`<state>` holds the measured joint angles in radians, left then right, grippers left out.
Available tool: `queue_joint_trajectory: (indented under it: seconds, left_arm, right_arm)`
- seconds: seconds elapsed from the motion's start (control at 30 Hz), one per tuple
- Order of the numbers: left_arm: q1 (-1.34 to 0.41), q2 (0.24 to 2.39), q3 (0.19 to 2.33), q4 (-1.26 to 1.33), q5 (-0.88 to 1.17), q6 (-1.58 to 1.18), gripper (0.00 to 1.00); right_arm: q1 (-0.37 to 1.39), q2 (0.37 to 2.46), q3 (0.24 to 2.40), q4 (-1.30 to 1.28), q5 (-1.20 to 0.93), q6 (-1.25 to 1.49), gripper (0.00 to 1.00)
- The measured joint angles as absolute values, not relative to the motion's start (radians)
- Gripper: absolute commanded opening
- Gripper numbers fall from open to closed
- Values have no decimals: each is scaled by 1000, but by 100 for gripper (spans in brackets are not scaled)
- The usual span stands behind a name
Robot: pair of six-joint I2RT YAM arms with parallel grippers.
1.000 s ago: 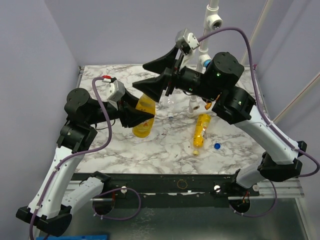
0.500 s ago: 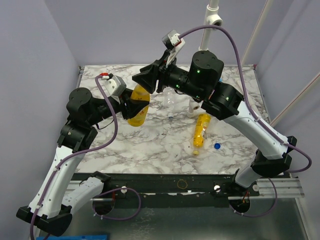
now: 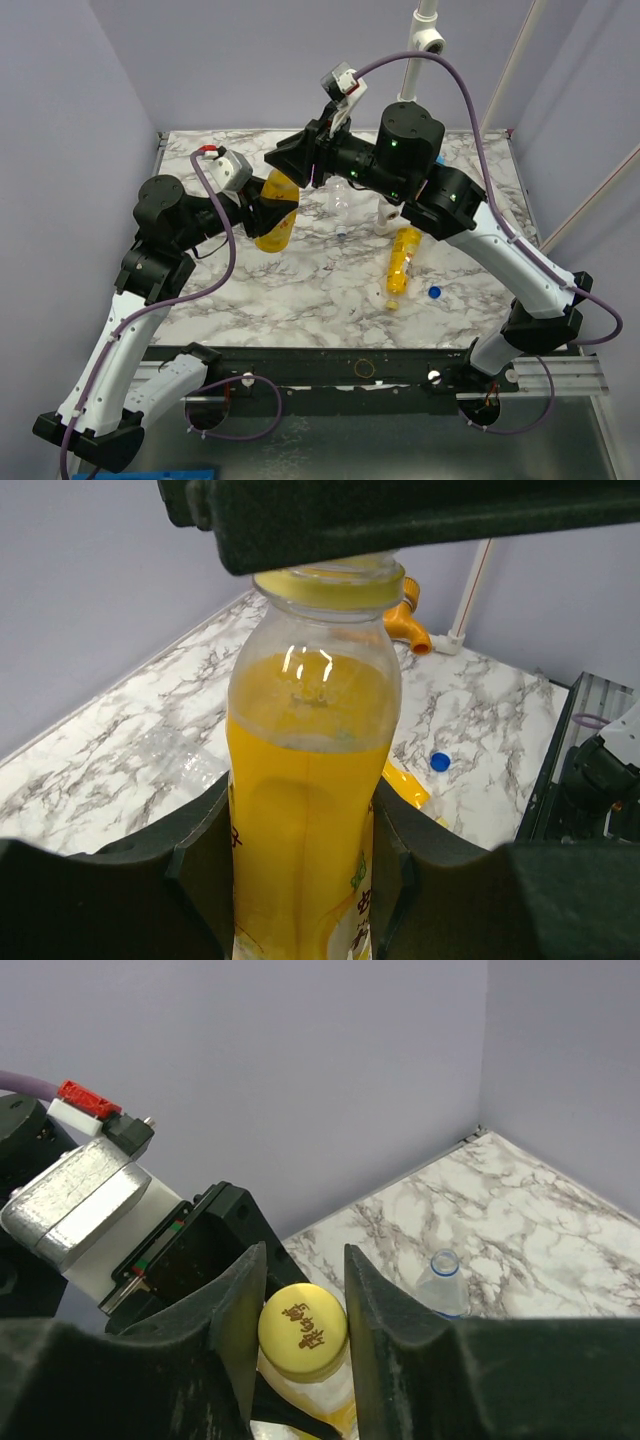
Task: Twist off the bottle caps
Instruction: Unscrew the bottle cap from the plastic bottle.
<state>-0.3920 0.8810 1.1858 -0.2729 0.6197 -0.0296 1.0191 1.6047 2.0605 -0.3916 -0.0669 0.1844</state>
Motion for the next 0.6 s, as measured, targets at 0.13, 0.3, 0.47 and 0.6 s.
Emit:
queue_joint_trajectory:
  seconds: [0.13,0.3,0.47,0.6]
  left_arm:
    - [-392,883,1186,-276,625,-36,0]
    - [-385,881,1186,-278,747,-53,0]
    - [-391,863,1186,-277,1023,-62,0]
    - [-392,848,1186,-276,1121,-72,0]
  right_arm:
    - [1019,1604,2061,-392,-72,181,21]
    - [1013,1589,2060,-393,-201,133,18]
    - [1013,1510,2009,-359,-497,84,6]
    - [1016,1452,2007,-340,-624,65,1]
